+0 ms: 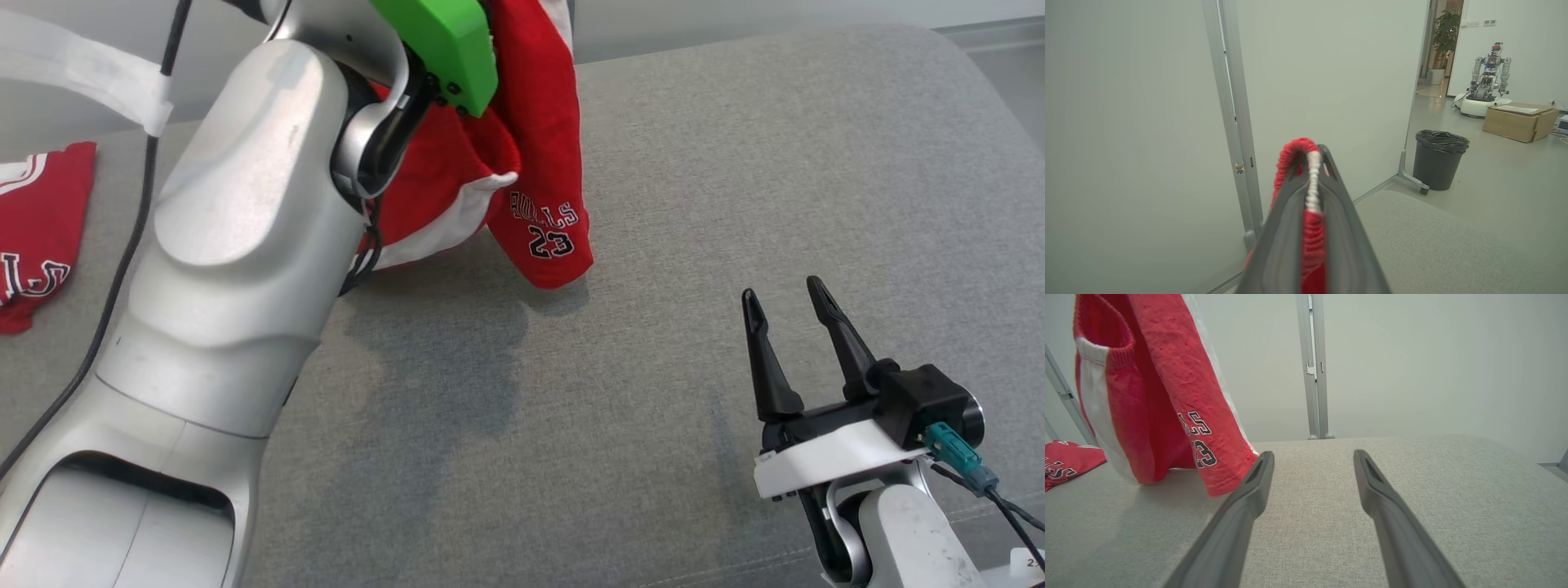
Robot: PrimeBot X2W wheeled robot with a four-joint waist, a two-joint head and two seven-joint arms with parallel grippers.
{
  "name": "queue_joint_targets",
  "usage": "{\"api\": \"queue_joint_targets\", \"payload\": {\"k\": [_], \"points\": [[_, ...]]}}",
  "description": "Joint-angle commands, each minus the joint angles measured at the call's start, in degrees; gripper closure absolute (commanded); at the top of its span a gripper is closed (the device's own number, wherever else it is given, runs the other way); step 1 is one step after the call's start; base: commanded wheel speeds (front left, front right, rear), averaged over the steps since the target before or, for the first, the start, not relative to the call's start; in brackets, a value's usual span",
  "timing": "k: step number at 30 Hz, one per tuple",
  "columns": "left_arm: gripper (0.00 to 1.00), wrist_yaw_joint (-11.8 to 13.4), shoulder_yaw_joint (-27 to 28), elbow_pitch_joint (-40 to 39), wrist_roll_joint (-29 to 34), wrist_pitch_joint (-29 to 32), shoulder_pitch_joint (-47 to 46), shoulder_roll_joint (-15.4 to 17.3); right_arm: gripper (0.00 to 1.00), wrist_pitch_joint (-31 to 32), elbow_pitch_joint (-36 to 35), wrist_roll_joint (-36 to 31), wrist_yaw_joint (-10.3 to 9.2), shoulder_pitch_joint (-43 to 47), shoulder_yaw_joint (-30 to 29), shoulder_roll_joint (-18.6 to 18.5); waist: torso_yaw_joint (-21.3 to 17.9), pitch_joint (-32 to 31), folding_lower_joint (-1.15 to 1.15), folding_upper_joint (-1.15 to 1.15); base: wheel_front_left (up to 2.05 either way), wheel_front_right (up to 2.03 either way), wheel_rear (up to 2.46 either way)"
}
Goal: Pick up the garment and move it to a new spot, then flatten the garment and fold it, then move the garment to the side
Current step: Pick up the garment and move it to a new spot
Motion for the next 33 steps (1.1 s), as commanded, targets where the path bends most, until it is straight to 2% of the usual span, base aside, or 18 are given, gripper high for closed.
{"api": "queue_joint_targets", "payload": {"k": [1, 8, 15, 23, 33], "points": [[1.00, 0.28, -0.40, -0.94, -0.22, 0.21, 0.08, -0.31, 0.00, -0.22, 0.20, 0.64, 0.00, 0.00, 0.18, -0.21, -1.18, -0.30, 0.00, 0.00, 0.00, 0.00, 0.00], [1.00, 1.89, -2.34, -6.72, -3.87, 0.45, -0.71, -1.32, 0.00, -0.22, 0.49, 1.25, 0.00, 0.62, 0.54, -0.21, -3.19, -0.96, 0.00, 0.00, 0.00, 0.00, 0.00], [1.00, 4.41, -1.23, -7.24, -9.08, -0.68, 8.24, -0.51, 0.00, -0.22, -0.08, 1.74, 0.00, 1.36, 0.03, -0.21, -3.45, -0.42, 0.00, 0.00, 0.00, 0.00, 0.00], [1.00, 5.30, 2.32, -0.32, -12.97, -6.07, 23.61, 3.73, 0.00, -0.22, 0.10, 1.14, 0.00, 2.39, -0.53, -0.22, -2.56, -0.20, 0.00, 0.00, 0.00, 0.00, 0.00], [1.00, 5.24, 4.95, 11.29, -14.94, -12.96, 31.38, 4.09, 0.00, -0.22, 0.05, 0.21, 0.00, 2.37, -0.65, -0.21, -1.68, 0.69, 0.00, 0.00, 0.00, 0.00, 0.00]]}}
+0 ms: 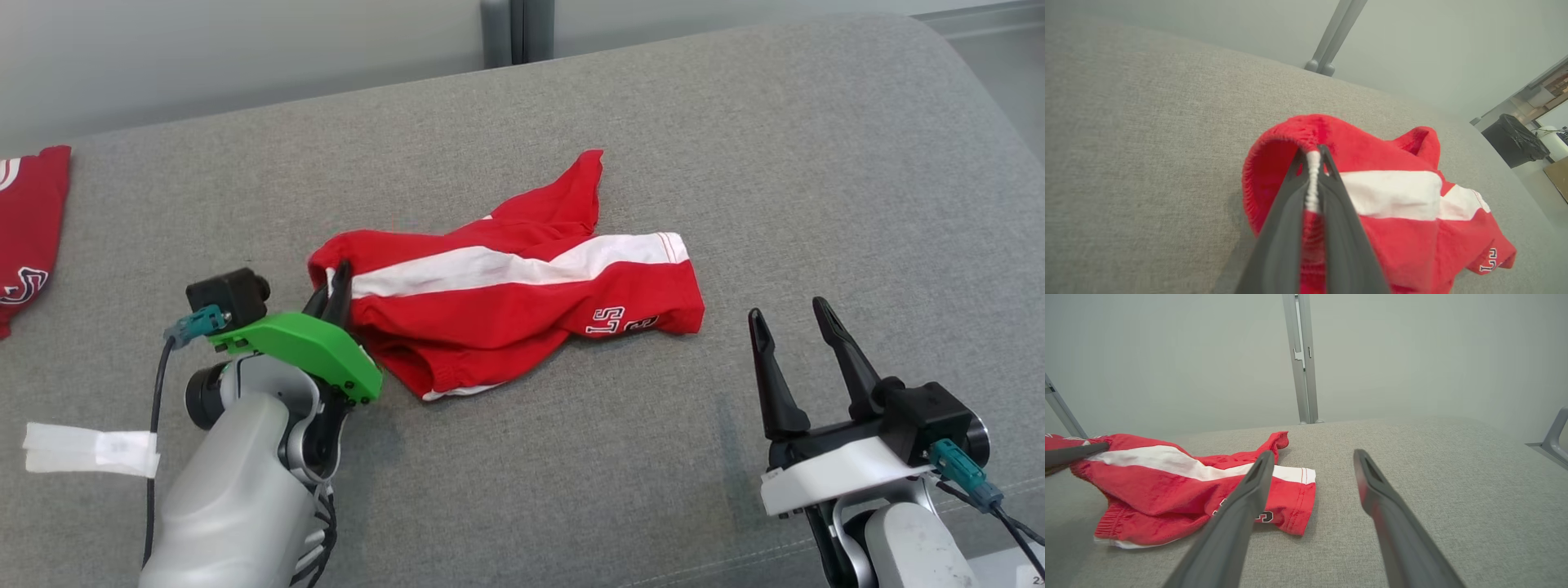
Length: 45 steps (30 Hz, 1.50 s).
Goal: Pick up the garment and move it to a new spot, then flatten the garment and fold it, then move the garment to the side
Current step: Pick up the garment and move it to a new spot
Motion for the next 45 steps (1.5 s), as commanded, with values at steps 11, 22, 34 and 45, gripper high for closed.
{"api": "queue_joint_targets", "payload": {"k": [11, 22, 34, 45], "points": [[1.00, -2.00, 1.27, 12.98, -0.59, -4.84, -2.26, -0.23, 0.00, -0.22, 0.30, -1.18, 0.00, -1.50, -0.02, -0.21, -0.31, 2.13, 0.00, -0.01, 0.00, 0.00, 0.00], [0.58, -3.78, 2.98, 15.26, -1.28, -7.33, -0.02, -0.27, 0.00, -0.22, 1.28, -1.24, 0.00, -1.13, -0.86, -0.22, -0.55, 0.90, 0.00, -0.01, 0.00, 0.00, 0.00], [0.00, -1.83, 9.49, 4.34, 7.61, -7.69, 7.07, 0.34, 0.00, -0.21, 1.45, -1.81, 0.00, -0.16, -1.55, -0.21, 0.04, -1.88, 0.00, -0.01, 0.00, 0.00, 0.00], [0.00, -2.10, 18.85, -12.87, 19.99, -7.63, 19.06, -1.51, 0.00, -0.22, 1.06, -3.44, 0.00, 0.54, -2.54, -0.21, 0.49, -5.41, 0.00, -0.01, 0.00, 0.00, 0.00]]}}
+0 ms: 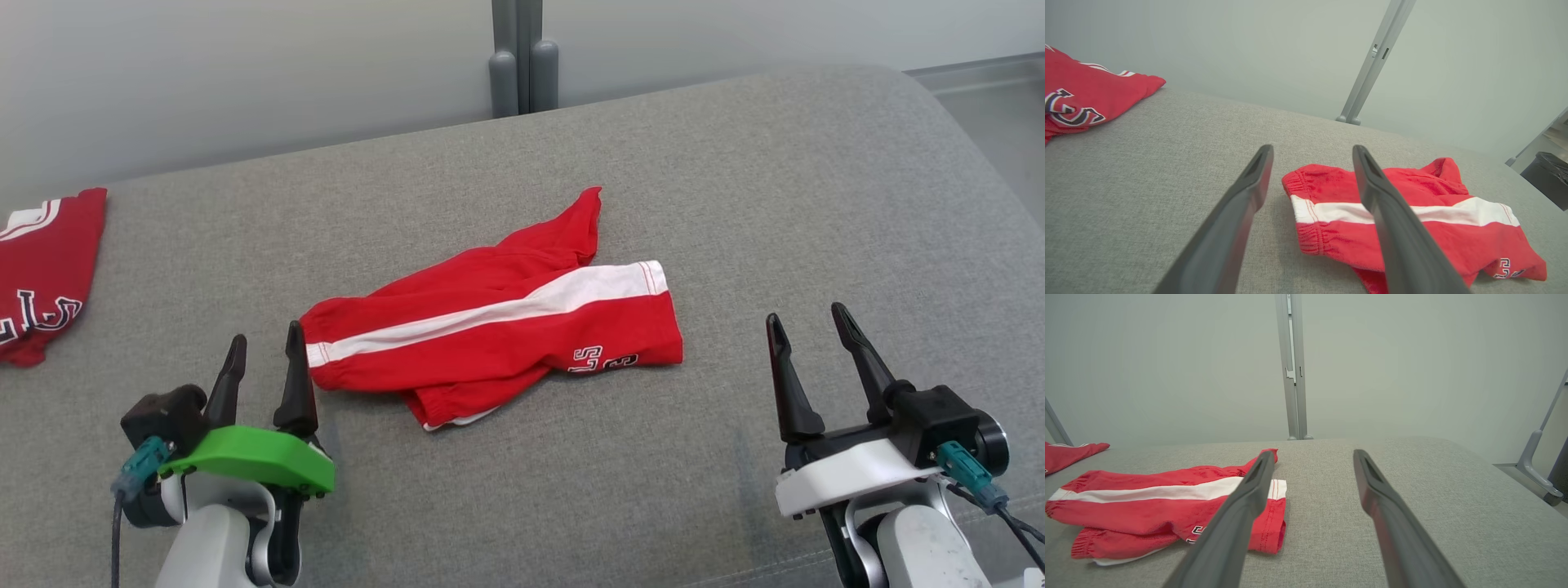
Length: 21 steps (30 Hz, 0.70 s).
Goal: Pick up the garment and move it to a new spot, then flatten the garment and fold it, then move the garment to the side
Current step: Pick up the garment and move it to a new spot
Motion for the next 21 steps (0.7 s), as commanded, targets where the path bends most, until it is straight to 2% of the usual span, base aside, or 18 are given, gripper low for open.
{"api": "queue_joint_targets", "payload": {"k": [1, 9, 15, 21], "points": [[0.00, -0.36, 0.83, -1.00, 1.06, 0.02, 1.81, -0.10, 0.00, -0.22, -0.26, -0.49, 0.00, 0.53, -0.07, -0.20, 0.22, -0.89, 0.00, 0.00, 0.00, 0.00, 0.00], [0.00, -0.79, 5.34, -9.23, 5.92, 0.02, 10.94, -3.10, 0.00, -0.22, -0.50, -0.36, 0.00, 1.22, -0.25, -0.20, 0.98, -3.17, 0.00, 0.00, 0.00, 0.00, 0.00], [0.00, 0.58, 6.55, -13.92, 8.56, 0.01, 15.27, -3.67, 0.00, -0.22, -0.64, 0.38, 0.00, 0.41, 0.01, -0.20, 1.94, -3.91, 0.00, 0.00, 0.00, 0.00, 0.00], [0.00, 1.96, 5.12, -16.18, 8.47, 0.01, 16.69, -3.71, 0.00, -0.22, -0.01, 1.02, 0.00, 0.10, 0.98, -0.20, 2.79, -4.16, 0.00, 0.00, 0.00, 0.00, 0.00]]}}
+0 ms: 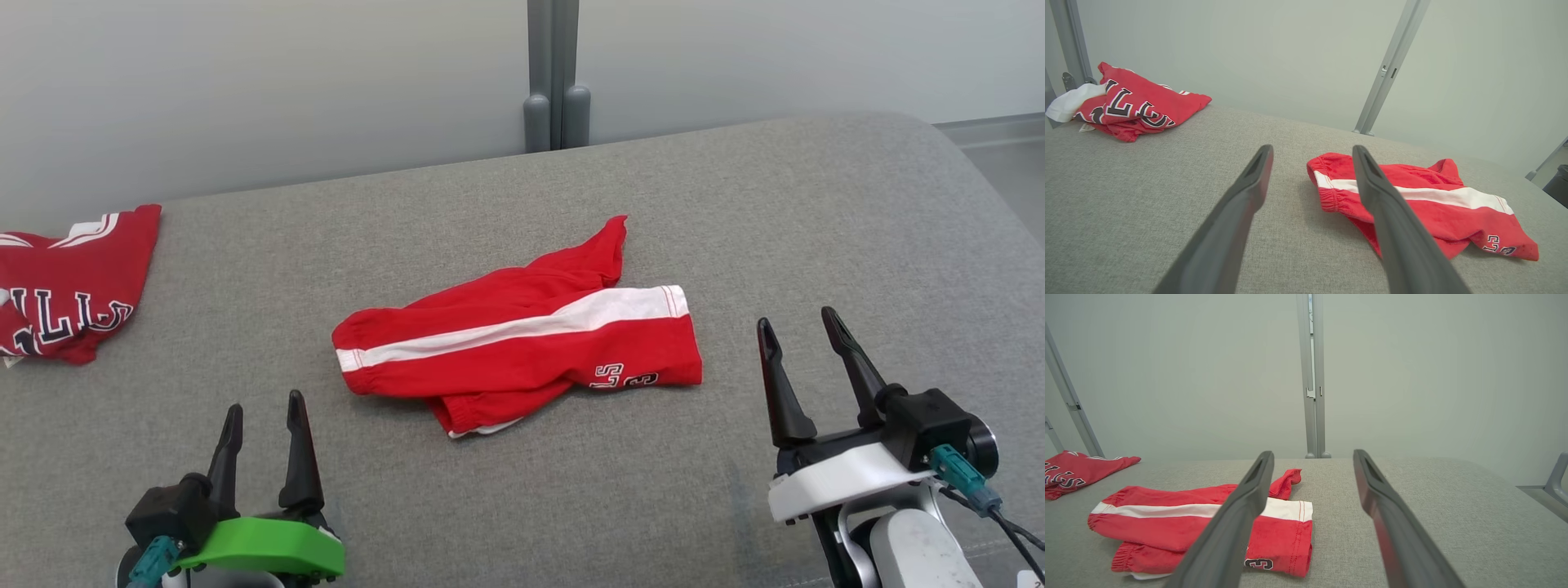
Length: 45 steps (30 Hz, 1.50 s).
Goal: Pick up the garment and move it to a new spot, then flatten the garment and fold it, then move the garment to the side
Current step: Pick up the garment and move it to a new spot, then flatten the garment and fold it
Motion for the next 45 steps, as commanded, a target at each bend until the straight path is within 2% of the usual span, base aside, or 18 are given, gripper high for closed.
{"api": "queue_joint_targets", "payload": {"k": [1, 19, 27, 35, 45], "points": [[0.00, 0.48, -0.05, -0.43, 0.10, 0.00, 1.06, 0.05, 0.00, -0.22, 0.26, 0.29, 0.00, -0.07, 0.19, -0.21, 0.22, -0.09, 0.00, 0.00, 0.00, 0.00, 0.00], [0.00, 0.78, -0.59, 0.56, -0.23, 0.00, 1.39, 0.05, 0.00, -0.22, 1.07, 0.85, 0.00, 0.21, 1.10, -0.21, 0.60, -0.21, 0.00, 0.00, 0.00, 0.00, 0.00], [0.00, -1.27, -3.02, 8.13, -0.01, 0.45, -2.50, 0.09, 0.00, -0.22, 1.78, 1.28, 0.00, 0.88, 1.66, -0.22, 0.86, 0.00, 0.00, 0.00, 0.00, 0.00, 0.00], [0.00, -4.12, -5.44, 16.46, -3.23, 8.95, -12.72, 1.03, 0.00, -0.22, 2.16, 1.24, 0.00, -0.20, 2.98, -0.21, 0.16, 2.27, 0.00, 0.00, 0.00, 0.00, 0.00], [0.00, -3.23, -4.93, 23.89, -5.45, 19.41, -23.93, 3.31, 0.00, -0.22, 1.96, 1.23, 0.00, -1.53, 3.42, -0.21, -1.11, 5.90, 0.00, 0.00, 0.00, 0.00, 0.00]]}}
